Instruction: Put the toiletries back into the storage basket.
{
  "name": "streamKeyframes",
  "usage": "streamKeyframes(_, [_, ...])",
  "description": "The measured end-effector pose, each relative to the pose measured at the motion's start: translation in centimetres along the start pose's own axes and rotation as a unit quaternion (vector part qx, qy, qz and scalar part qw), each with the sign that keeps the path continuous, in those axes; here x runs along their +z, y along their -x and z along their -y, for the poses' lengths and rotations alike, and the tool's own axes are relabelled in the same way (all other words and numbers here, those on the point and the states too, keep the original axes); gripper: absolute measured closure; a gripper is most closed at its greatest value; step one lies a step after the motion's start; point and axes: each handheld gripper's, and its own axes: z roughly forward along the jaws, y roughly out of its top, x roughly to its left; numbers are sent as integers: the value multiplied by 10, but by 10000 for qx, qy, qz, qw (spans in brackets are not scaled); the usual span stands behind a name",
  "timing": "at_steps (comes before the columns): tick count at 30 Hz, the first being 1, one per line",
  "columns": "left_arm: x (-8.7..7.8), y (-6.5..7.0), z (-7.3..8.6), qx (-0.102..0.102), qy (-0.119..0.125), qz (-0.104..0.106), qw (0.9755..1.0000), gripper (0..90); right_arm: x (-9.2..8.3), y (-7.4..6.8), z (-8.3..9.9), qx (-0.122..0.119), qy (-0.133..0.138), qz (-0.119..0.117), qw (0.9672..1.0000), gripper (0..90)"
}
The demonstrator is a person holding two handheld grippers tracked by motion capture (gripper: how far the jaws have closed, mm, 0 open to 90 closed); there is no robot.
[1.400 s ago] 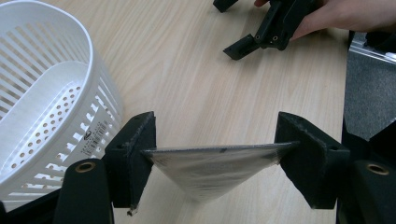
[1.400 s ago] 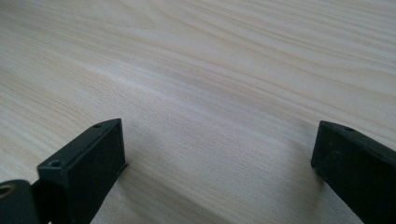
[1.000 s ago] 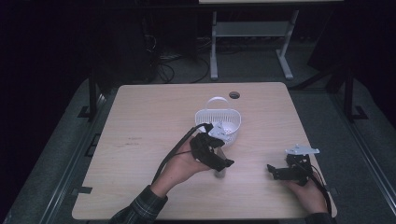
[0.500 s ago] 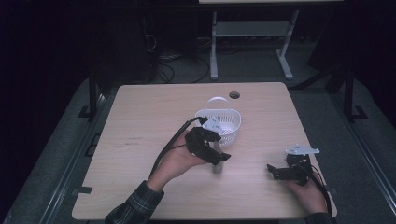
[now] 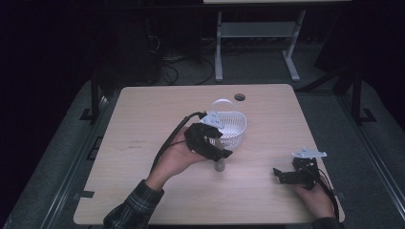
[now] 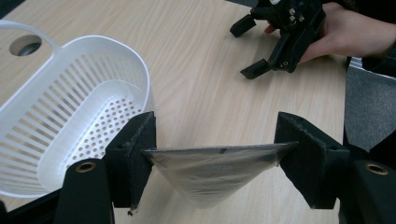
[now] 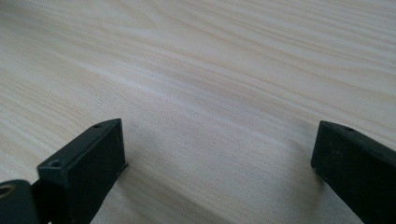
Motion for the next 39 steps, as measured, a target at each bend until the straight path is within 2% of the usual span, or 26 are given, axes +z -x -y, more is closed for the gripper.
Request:
streamKeyframes(9, [-6,-6,-5,-43,84,-58,9999,297,0,0,0,0,0,0,10000,23])
streamKeyframes(13, [-8,-8,-5,-37,53,-28,10000,297,0,0,0,0,0,0,10000,23])
streamKeyframes(34, [-26,-20,-13,-103,134,-147,9997,297,0,0,0,1,-1,0,10000,23])
streamKeyframes(39, [-30,-24,-16,-63,100,-168,9998,298,0,0,0,4,1,0,10000,23])
